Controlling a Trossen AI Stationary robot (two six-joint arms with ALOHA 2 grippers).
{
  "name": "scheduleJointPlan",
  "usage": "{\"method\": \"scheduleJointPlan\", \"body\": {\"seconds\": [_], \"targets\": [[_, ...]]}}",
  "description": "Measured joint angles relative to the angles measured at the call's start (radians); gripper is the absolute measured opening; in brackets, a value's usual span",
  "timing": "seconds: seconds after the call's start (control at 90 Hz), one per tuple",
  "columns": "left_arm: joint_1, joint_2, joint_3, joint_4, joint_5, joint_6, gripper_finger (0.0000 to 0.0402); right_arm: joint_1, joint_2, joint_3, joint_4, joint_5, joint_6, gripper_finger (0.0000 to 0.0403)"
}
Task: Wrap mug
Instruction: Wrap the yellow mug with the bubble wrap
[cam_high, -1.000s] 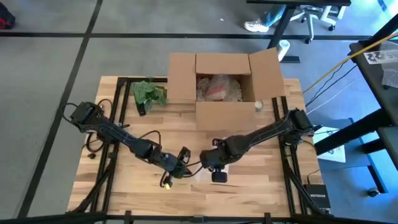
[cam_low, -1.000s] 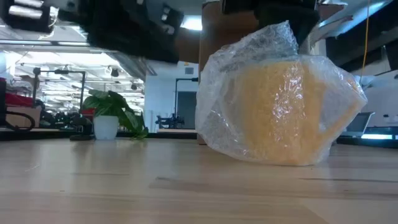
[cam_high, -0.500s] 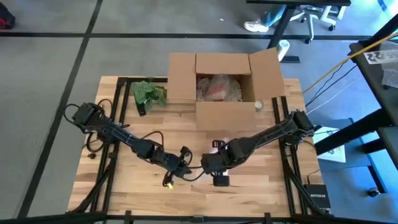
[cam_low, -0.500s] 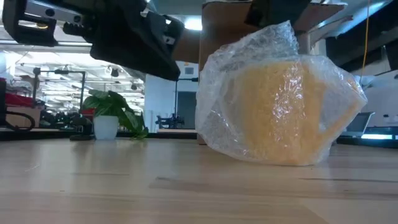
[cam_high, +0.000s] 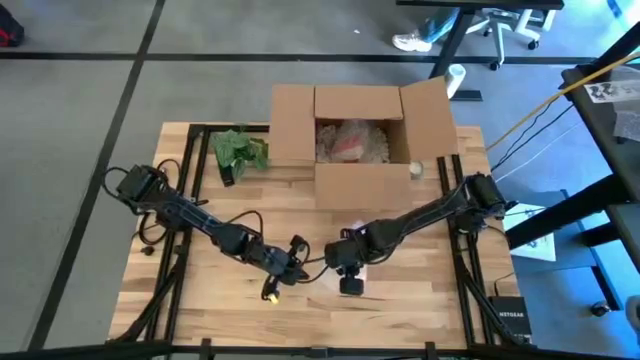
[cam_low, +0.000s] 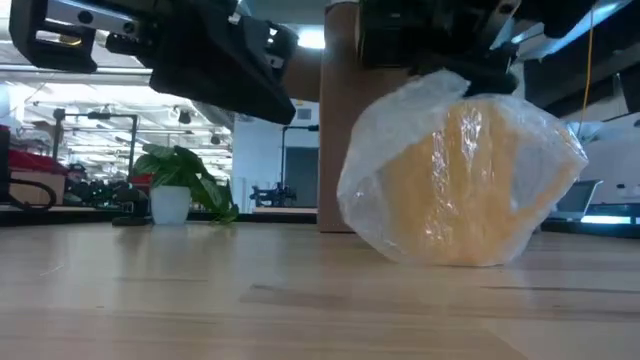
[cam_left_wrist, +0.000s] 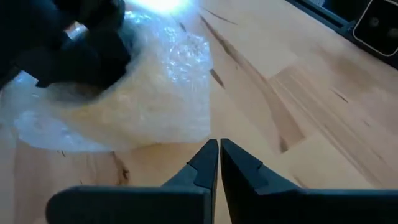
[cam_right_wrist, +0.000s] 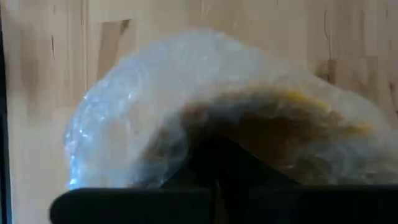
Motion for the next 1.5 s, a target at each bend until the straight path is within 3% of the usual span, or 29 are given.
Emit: {"method": "scheduleJointPlan", "body": {"seconds": [0.111,0.5,0.7,0.911,1.178,1.5], "targets": [[0.004,0.0,0.0,0.001,0.0,-0.003,0.0,0.001,0.007,0.043,-0.049,0.009,-0.008,0.0],[0.005,0.0,-0.019,0.001,0.0,-0.02,0.0,0.052,0.009,0.351,-0.461,0.127,-0.035,0.0],[0.006,0.0,-0.032,0.032,0.0,-0.025,0.0,0.055,0.007,0.391,-0.498,0.16,-0.047,0.0],[0.006,0.0,-0.032,0.042,0.0,-0.02,0.0,0.034,0.014,0.271,-0.379,0.139,-0.066,0.0],[0.005,0.0,-0.032,0.049,0.0,-0.018,0.0,-0.008,0.005,-0.025,0.047,-0.041,-0.001,0.0],[0.006,0.0,-0.032,0.073,0.0,-0.005,0.0,-0.004,-0.067,0.042,-0.027,0.007,-0.042,0.0001]]}}
